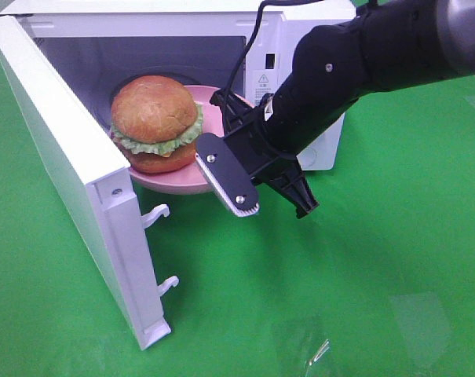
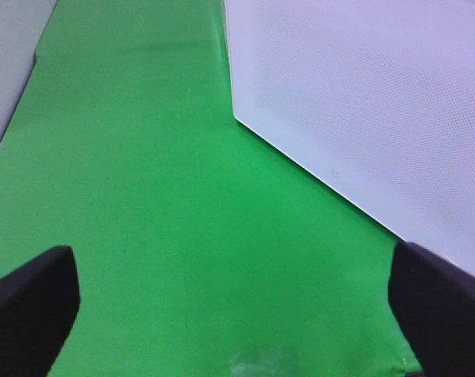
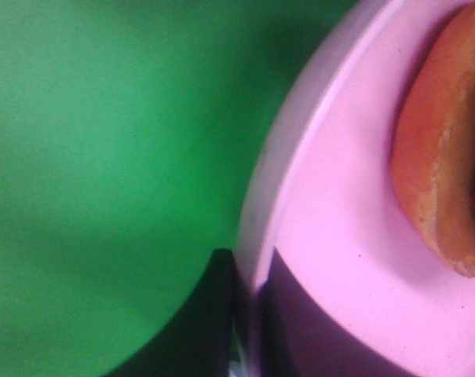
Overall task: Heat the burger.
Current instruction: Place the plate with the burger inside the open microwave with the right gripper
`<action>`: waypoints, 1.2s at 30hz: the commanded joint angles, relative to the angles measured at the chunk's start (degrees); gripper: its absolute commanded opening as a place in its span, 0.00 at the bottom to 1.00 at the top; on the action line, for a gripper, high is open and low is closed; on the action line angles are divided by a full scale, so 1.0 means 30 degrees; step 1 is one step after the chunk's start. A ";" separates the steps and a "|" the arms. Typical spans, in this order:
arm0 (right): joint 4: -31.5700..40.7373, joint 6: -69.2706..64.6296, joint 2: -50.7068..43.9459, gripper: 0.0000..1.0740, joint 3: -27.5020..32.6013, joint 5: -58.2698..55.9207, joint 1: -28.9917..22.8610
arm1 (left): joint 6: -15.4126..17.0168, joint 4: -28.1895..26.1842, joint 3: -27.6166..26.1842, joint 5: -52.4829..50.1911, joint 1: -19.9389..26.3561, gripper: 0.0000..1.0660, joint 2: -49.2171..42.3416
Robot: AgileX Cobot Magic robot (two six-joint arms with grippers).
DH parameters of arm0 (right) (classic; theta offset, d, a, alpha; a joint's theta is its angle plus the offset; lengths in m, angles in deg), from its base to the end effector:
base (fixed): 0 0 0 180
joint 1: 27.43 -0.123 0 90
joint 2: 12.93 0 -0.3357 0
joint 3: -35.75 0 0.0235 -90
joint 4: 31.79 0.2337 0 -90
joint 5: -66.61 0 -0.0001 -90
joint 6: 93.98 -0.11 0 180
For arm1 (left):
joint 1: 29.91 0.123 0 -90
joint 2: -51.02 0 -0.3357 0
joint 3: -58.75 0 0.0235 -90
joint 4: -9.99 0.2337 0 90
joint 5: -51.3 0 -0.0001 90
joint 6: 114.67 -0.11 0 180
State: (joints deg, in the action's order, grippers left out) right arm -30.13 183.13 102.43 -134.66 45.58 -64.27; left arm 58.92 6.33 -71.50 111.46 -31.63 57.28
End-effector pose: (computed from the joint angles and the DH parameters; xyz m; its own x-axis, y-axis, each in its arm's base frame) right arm 0.3277 0.2469 0.2205 0.6656 -0.7449 0.0456 -0.6016 -0.5718 -0.5578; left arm -0.0547 -0.0045 0.2613 -0.4323 0.0929 -0.8970 0.1146 0.9923 0.0475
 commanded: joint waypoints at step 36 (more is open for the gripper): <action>-0.4756 -1.0772 0.8174 0.01 -1.3369 -0.5099 -0.0210 | -0.0038 -0.0095 0.0057 -0.0229 0.0076 0.94 -0.0439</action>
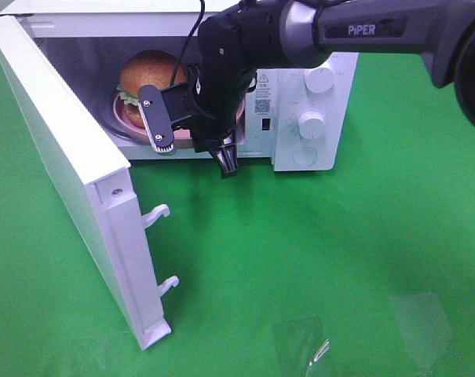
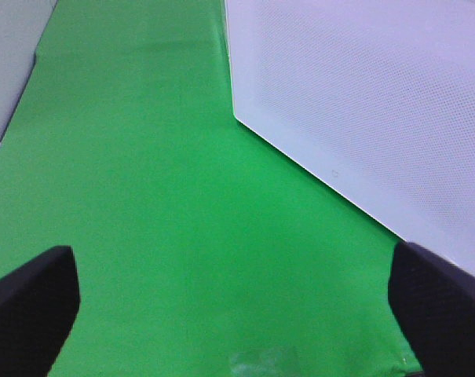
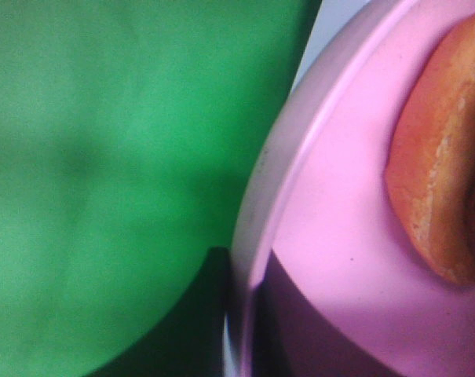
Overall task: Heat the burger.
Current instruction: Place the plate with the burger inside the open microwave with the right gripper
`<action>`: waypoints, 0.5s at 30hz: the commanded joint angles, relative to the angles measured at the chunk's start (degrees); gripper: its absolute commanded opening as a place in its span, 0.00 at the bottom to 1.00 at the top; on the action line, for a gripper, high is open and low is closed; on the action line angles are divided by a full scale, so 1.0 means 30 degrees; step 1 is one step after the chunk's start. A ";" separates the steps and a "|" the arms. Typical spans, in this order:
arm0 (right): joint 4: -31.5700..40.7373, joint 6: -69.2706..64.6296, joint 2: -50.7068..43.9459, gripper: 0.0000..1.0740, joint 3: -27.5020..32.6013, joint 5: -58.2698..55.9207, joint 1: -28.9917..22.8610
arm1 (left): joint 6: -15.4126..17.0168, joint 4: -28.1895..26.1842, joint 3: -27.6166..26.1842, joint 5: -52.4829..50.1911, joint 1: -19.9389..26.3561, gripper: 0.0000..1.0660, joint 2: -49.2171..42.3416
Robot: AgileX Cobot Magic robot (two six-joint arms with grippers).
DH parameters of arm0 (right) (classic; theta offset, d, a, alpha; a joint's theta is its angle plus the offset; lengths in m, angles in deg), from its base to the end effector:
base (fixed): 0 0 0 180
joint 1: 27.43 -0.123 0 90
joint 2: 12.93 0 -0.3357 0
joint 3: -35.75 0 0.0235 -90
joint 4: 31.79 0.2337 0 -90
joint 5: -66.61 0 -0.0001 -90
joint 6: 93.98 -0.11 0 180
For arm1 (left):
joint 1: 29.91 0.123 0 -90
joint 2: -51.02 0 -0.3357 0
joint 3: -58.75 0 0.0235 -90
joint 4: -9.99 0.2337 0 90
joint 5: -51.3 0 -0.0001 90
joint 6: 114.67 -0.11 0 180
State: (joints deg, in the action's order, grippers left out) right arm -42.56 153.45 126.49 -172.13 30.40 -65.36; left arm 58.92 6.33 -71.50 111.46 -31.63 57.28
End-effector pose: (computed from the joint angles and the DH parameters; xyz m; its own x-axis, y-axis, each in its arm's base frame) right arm 0.4334 0.3223 0.1854 0.3887 -0.9205 -0.0392 -0.7791 -0.3057 -0.5473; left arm -0.0547 -0.0045 0.2613 -0.4323 0.0929 -0.8970 0.1146 0.9923 0.0475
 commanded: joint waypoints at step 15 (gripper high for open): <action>-0.0516 -0.1012 0.1891 0.03 -0.3801 -0.0688 0.0153 | -0.0038 -0.0095 0.0057 -0.0229 0.0076 0.94 -0.0439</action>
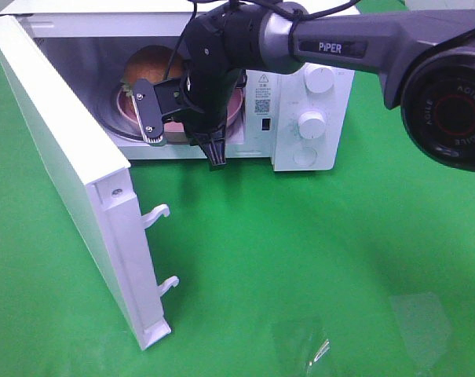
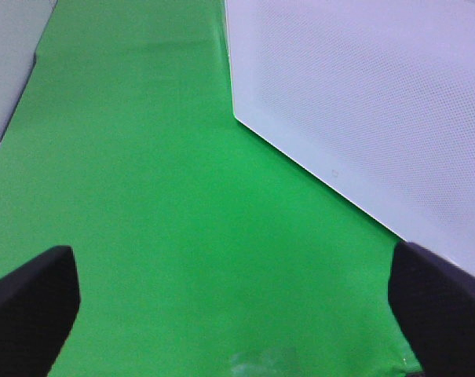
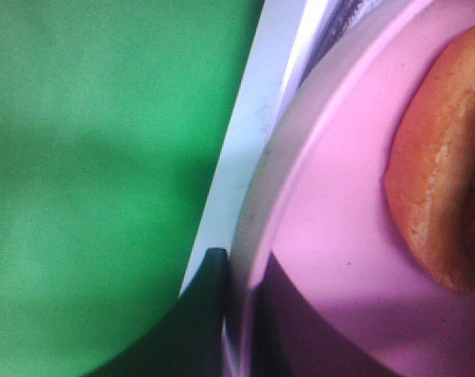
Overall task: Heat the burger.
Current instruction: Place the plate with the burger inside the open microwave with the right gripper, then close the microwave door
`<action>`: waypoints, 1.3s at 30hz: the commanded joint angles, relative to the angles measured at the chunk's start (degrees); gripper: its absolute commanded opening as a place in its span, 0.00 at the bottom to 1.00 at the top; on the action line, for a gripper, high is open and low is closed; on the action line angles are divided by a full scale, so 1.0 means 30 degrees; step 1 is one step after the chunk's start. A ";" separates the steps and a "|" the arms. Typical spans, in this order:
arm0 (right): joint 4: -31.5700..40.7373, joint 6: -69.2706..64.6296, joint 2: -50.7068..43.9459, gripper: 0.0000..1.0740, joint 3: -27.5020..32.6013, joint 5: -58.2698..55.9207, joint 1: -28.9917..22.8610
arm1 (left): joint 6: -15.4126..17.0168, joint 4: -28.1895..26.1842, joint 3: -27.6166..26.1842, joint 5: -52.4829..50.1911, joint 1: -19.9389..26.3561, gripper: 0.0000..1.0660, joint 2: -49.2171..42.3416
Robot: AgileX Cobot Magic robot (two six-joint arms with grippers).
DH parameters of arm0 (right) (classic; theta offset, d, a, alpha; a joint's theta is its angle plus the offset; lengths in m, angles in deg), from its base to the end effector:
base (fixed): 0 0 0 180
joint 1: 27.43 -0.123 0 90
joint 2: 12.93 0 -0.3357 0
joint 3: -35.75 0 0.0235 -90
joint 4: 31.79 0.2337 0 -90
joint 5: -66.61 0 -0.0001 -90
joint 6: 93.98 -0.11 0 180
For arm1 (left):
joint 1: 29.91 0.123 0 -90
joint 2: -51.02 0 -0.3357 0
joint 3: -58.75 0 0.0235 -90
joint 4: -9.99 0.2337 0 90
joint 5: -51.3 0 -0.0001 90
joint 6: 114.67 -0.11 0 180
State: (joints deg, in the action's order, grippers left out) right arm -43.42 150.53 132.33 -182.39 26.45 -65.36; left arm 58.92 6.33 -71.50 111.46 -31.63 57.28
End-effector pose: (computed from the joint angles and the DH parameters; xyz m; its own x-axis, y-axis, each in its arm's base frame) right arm 0.4552 0.3366 0.1768 0.3425 -0.9381 -0.0523 -0.7895 -0.2572 -0.5573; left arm -0.0547 -0.0045 0.2613 -0.4323 0.0929 -0.8970 0.1146 0.9923 0.0475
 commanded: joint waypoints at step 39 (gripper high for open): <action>-0.0879 -0.5749 -0.0592 0.42 -0.0248 -0.2521 -0.0248 | -0.0038 -0.0095 0.0057 -0.0229 0.0076 0.94 -0.0439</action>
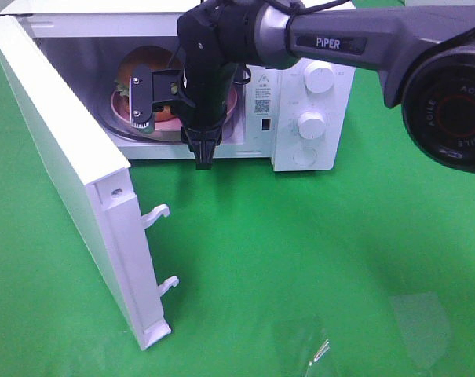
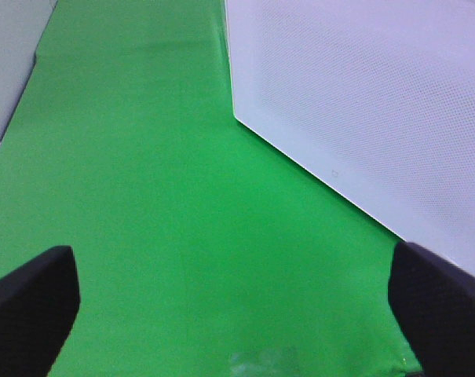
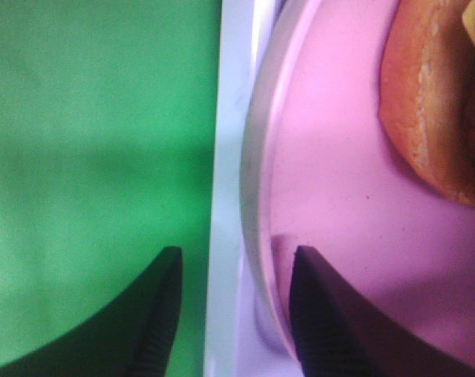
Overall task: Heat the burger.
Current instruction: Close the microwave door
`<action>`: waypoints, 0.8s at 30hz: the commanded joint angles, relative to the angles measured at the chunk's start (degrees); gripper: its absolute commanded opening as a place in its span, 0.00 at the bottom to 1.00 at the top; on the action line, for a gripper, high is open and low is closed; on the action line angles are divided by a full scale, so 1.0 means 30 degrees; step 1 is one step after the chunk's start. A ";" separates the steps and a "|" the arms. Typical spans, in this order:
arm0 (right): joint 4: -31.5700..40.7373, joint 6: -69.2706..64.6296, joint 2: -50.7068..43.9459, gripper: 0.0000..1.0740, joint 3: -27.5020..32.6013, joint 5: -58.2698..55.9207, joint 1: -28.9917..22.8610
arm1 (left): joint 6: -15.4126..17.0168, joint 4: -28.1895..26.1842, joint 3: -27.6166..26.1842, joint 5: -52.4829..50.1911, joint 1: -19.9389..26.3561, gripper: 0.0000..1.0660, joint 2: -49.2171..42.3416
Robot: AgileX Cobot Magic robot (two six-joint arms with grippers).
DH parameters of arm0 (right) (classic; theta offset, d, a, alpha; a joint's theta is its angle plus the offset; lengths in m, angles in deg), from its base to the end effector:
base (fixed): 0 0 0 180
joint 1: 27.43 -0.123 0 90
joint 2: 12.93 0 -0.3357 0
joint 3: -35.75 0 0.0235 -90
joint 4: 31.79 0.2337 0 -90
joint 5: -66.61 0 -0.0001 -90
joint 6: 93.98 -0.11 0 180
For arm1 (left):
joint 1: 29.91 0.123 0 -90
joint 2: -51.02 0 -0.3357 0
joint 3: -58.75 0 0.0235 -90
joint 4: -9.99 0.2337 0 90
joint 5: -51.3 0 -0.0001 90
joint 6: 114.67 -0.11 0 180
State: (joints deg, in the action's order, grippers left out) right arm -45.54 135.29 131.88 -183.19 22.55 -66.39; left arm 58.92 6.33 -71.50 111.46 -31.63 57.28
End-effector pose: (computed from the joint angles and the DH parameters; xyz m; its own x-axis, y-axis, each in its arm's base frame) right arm 0.4478 0.3387 0.1820 0.1350 -0.9808 -0.1408 -0.8567 -0.0442 -0.5139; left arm -0.0547 -0.0045 0.2613 -0.4323 0.0929 -0.8970 0.1146 0.9923 0.0475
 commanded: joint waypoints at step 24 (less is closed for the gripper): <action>-0.0802 -0.0745 -0.8174 0.71 1.0562 0.3380 0.0095 | -0.0038 -0.0095 0.0057 -0.0229 0.0076 0.94 -0.0439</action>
State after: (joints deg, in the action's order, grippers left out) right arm -47.49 132.66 108.16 -151.97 32.17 -66.16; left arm 58.92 6.33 -71.50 111.46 -31.63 57.28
